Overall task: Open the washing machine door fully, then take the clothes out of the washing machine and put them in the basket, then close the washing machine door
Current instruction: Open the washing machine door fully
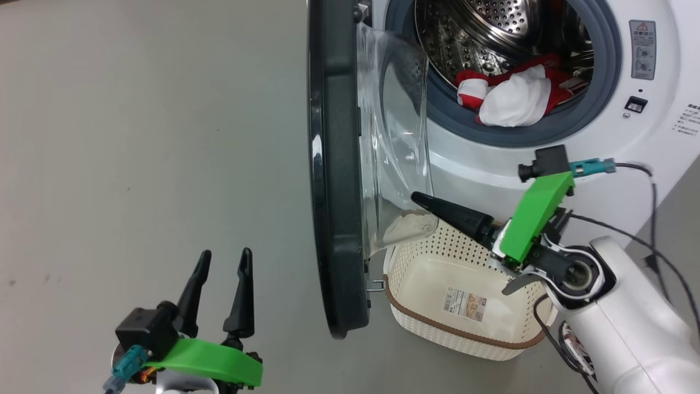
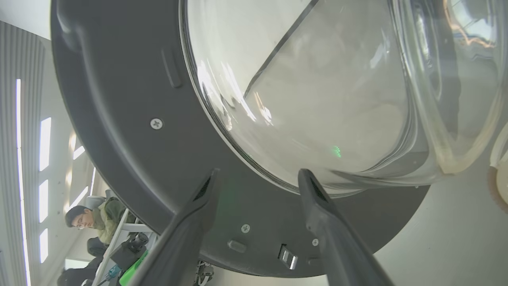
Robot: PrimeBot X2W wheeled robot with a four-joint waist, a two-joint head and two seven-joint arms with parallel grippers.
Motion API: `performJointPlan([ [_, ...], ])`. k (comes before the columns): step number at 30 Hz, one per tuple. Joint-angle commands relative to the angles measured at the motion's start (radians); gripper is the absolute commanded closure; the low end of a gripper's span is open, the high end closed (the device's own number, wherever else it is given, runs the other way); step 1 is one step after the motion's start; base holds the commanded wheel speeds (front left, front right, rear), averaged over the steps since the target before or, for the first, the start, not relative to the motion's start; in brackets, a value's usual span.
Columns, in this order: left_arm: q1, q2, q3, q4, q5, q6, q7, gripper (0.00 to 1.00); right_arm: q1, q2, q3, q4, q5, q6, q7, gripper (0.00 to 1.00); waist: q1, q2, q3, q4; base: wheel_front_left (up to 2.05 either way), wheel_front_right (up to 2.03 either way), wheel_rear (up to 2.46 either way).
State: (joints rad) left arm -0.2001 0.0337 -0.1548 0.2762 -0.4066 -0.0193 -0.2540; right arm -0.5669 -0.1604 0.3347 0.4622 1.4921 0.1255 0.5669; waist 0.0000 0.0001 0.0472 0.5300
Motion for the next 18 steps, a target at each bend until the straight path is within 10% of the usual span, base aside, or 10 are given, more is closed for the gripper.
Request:
performJointPlan([
  [1,-0.021,0.017,0.031,-0.018,-0.002,-0.005,-0.008,0.00,0.006,-0.009,0.012,-0.049,-0.038,0.005,-0.038,0.00,0.0000,-0.0001,-0.002,-0.002,0.00,0.00,0.00],
  [10,-0.014,0.017,0.035,-0.004,0.016,-0.006,-0.008,0.00,0.128,-0.129,0.146,-0.139,-0.315,0.005,-0.463,0.00,0.0000,-0.0001,-0.029,-0.009,0.00,0.00,0.00],
  [18,-0.003,0.017,0.051,-0.002,0.040,-0.016,-0.008,0.00,0.147,-0.103,0.134,0.099,-0.580,0.005,-0.794,0.00,0.0000,-0.0001,-0.055,-0.016,0.00,0.00,0.00],
])
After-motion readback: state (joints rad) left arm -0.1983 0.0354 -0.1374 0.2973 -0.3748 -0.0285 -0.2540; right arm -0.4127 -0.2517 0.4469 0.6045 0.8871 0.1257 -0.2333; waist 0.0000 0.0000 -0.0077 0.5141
